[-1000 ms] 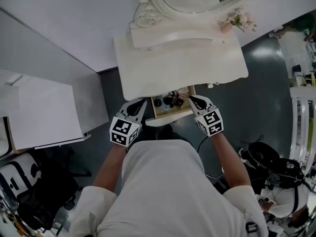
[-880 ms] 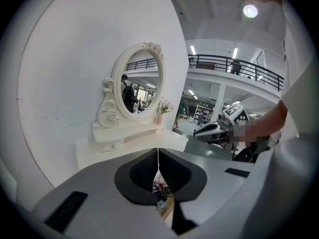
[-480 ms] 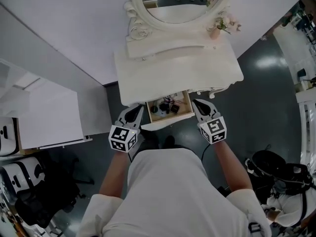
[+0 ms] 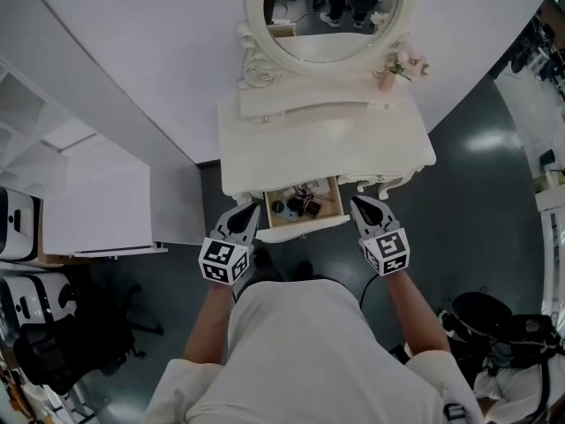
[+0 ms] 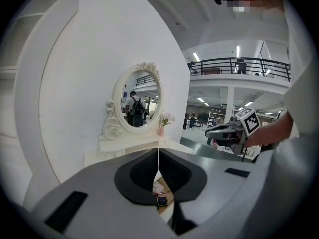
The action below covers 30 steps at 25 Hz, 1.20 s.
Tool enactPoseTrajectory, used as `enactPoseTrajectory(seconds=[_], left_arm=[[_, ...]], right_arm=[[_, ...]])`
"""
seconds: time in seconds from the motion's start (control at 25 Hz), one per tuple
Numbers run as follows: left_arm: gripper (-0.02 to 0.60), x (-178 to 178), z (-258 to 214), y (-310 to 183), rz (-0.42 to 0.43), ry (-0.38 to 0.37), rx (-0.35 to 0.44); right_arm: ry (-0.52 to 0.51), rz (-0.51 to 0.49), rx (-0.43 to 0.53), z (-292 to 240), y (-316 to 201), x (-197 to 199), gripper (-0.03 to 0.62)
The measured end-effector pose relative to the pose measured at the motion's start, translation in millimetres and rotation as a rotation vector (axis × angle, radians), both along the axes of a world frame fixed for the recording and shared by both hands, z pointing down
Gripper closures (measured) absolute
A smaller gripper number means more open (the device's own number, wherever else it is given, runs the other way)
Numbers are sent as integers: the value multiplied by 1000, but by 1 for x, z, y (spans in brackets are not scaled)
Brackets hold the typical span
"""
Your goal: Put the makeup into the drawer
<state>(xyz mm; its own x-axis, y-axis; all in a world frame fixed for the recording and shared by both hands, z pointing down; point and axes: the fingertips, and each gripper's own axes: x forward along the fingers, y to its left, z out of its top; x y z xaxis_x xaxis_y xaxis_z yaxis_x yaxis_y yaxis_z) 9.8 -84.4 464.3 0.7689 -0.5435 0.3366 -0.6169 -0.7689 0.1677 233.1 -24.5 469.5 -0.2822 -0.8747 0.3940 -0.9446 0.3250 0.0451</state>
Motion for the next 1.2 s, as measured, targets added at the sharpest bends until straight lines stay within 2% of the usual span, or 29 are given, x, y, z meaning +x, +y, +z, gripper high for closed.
enactPoseTrajectory(seconds=[0.28,0.8,1.2], left_arm=[[563,-15,-9,6,-15,34,8],[563,-33,-12,-3,56,11,24],[563,-38,-10,-13,75,8,18]], right_arm=[[2,35,25,-8,9,-4,560],[7,65,45,-22,0,-27,565],[11,69,44,-23,-9,-38,565]])
